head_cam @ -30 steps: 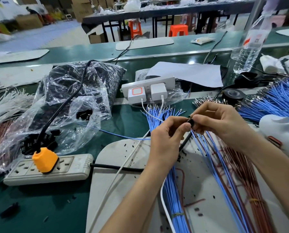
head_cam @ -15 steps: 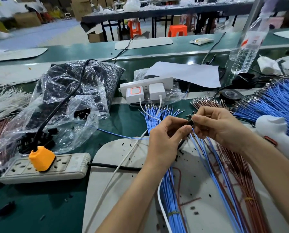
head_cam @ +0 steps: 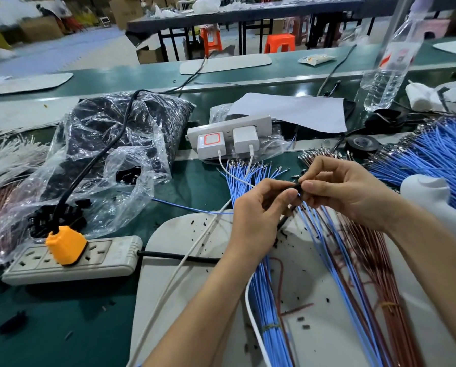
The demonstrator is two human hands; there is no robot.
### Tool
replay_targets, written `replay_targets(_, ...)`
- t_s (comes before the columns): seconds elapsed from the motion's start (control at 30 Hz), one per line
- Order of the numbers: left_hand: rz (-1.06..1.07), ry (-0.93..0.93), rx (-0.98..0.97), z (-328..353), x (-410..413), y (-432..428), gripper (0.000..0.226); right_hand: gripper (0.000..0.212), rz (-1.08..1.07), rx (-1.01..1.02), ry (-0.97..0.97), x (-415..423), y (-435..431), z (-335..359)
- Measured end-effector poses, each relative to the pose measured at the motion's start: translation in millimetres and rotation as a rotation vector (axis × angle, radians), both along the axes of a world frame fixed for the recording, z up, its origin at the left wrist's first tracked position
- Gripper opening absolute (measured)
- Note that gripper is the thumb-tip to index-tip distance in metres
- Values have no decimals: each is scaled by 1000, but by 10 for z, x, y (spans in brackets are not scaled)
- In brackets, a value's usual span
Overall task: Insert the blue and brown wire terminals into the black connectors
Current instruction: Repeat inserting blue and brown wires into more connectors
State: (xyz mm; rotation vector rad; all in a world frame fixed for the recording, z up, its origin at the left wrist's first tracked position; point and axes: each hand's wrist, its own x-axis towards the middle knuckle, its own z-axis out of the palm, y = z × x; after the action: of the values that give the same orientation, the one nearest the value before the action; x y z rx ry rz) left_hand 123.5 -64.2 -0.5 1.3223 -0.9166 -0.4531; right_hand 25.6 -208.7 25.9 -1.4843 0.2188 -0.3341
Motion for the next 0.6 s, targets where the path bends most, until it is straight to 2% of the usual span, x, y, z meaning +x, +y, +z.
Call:
replay_targets(0.27,-30,10,5,-12,-29,-10,8,10,-42,125,-13,35,82,-29)
replay_targets(0.47,51,-123,9,-47,-25,-20,12,2,-106,114,-95,51,95,-31)
replay_targets(0.6,132,-195,-2,-74,-29,-37,14,8,-199,135,-194,37,60,10)
